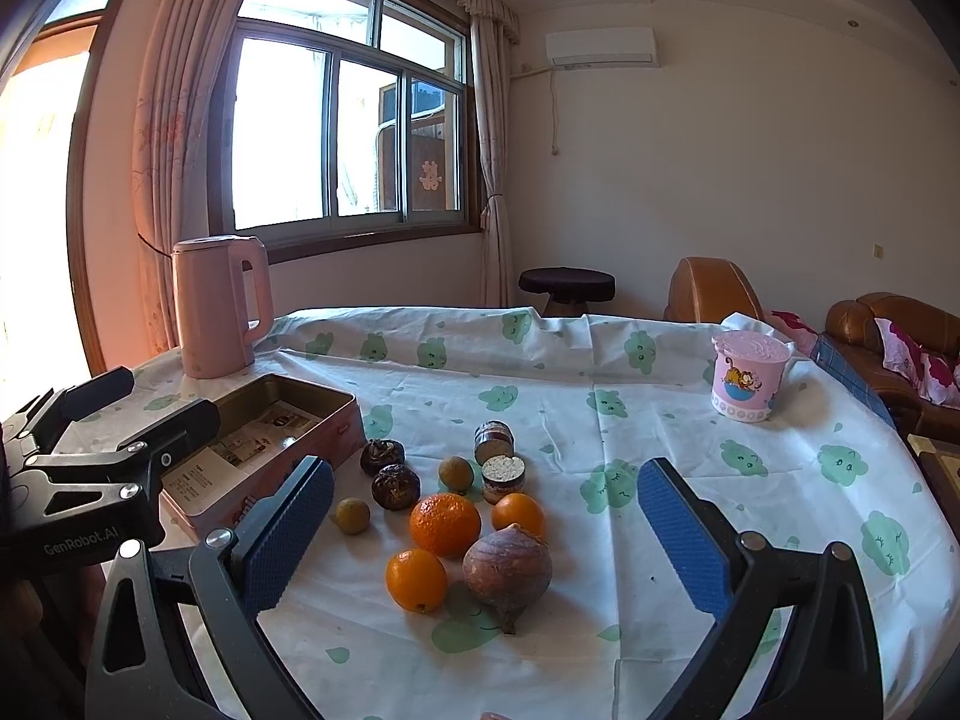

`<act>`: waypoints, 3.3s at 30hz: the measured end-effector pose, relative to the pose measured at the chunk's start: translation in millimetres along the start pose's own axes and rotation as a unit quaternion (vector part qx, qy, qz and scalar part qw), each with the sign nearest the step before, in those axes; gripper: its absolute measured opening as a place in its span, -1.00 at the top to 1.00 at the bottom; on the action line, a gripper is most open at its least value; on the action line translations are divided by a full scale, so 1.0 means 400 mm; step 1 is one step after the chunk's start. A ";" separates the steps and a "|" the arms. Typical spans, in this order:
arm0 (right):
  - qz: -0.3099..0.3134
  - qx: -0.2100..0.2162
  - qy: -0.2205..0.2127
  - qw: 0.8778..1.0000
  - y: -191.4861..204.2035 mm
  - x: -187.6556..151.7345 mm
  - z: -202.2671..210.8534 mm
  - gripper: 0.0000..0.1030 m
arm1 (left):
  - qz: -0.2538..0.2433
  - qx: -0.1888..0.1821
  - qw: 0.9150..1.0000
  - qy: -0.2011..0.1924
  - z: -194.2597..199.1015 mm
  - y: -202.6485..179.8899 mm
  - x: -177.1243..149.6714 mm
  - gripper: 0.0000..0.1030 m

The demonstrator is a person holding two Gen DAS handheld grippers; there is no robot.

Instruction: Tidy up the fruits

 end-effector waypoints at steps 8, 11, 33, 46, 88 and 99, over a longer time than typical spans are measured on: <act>-0.001 0.000 0.004 1.000 -0.007 -0.010 -0.008 -0.98 | -0.001 0.001 1.000 0.003 -0.006 -0.001 -0.012 -1.00; 0.002 -0.004 0.007 1.000 -0.010 -0.016 -0.015 -0.98 | -0.002 0.001 1.000 0.007 -0.011 -0.001 -0.022 -1.00; 0.012 0.004 0.138 0.990 -0.055 -0.103 -0.188 -0.55 | 0.021 -0.057 0.995 0.083 -0.111 -0.064 -0.094 -1.00; -0.032 0.130 0.191 0.972 -0.028 -0.130 -0.220 -0.03 | 0.012 -0.081 0.992 0.097 -0.125 -0.093 -0.102 -0.98; -0.002 0.027 0.103 0.994 -0.126 -0.117 -0.146 0.00 | -0.012 -0.175 0.969 0.175 -0.211 -0.209 -0.142 0.21; 0.001 0.036 0.069 0.997 -0.123 -0.111 -0.123 0.00 | -0.007 -0.162 0.978 0.132 -0.185 -0.195 -0.125 0.21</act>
Point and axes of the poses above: each gripper's, at about its wrist camera, not at the fingertips, and z roughly against the way its jaws point, y to its left, x to its top, the point moved 4 cm from there along -z, roughly the way its jaws point, and after that the axes turned 8 degrees about -x, right-handed, at the moved point
